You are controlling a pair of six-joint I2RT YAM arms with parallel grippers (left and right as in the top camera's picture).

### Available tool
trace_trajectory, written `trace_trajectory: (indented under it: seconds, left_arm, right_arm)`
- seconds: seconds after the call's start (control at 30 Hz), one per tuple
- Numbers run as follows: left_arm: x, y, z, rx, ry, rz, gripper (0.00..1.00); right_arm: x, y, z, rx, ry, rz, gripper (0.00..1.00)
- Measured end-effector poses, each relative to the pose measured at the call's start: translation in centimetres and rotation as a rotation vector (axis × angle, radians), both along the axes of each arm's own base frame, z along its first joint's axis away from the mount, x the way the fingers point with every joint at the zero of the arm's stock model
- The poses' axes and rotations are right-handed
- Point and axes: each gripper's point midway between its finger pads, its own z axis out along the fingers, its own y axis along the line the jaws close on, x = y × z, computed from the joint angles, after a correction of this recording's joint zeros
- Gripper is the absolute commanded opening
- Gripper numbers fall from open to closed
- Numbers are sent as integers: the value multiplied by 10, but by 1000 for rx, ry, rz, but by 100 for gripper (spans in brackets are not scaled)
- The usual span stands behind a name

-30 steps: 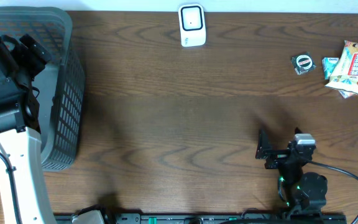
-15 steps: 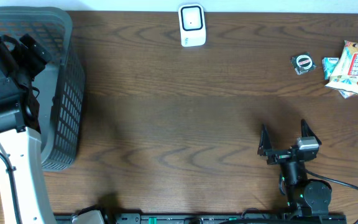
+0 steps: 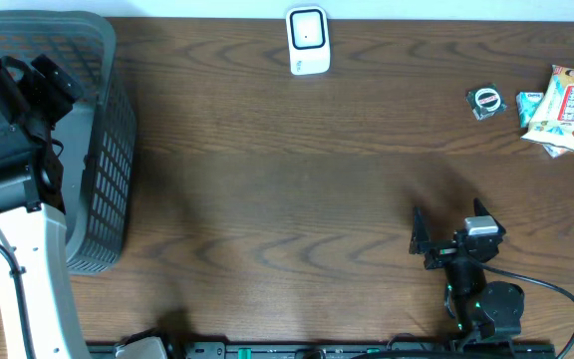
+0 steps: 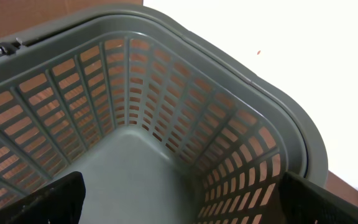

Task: Scan the item barcode

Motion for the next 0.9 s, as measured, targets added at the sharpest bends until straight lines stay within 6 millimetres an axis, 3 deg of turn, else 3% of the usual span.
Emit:
trace_trajectory:
  seconds: [0.9]
  left_arm:
    - [0, 0, 0, 0, 0, 0, 98]
  right_arm:
    - [1, -7, 0, 0, 0, -27, 99]
